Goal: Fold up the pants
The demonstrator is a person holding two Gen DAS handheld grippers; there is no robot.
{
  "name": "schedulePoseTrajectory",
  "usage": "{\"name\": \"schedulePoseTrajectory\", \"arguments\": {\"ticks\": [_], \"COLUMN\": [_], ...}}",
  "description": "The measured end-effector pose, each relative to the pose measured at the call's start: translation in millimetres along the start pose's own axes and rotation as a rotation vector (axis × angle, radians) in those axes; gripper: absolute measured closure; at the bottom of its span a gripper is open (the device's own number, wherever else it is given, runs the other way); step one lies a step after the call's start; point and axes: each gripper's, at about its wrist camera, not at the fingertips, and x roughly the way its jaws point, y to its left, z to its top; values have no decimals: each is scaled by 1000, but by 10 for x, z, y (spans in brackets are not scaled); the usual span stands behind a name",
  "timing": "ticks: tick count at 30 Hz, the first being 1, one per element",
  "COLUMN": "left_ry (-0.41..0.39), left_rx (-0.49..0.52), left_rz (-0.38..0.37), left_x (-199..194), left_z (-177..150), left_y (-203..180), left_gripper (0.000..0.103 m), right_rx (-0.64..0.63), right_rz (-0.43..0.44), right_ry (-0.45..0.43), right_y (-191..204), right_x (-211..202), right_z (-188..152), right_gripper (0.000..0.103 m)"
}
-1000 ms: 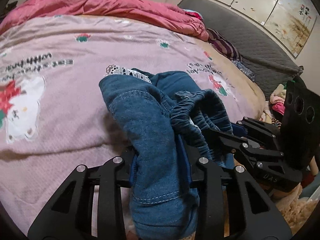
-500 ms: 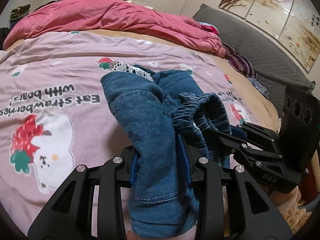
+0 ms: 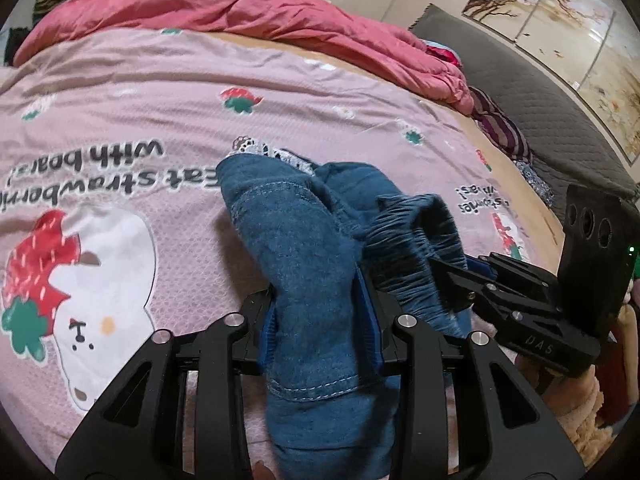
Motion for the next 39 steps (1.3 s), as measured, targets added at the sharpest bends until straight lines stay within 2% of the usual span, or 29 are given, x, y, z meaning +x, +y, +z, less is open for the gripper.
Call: {"name": "schedulePoseTrajectory", "arguments": {"ticks": [4,10,13,17,28,39], "left_ry": [10,29,27,27,4,-29], "left_rx": [-20,-44,-34,-33,-20,-20], "left_rz": [12,32,48,61,85,99], "left_x": [8,56,66,90,-20,-257], "left_z": [-52,-133,-150,-160,-197,-313], "left_y": [113,228,239,255,251,233], "left_gripper": [76,63,56,50,46,42], "right_rx": [38,78,57,43,-7,7], "right_rz": [-11,-48,-112,-156,-271,-300], "right_ry": [15,40,45,44,36,18], "right_y": [-94,-187,-170,-171,-122,-94], "right_x": [7,68,89,110,71,-122], "right_z": [-69,-169,-190,-206,-223,-321], "right_gripper": [79,73,67,57,41,29]}}
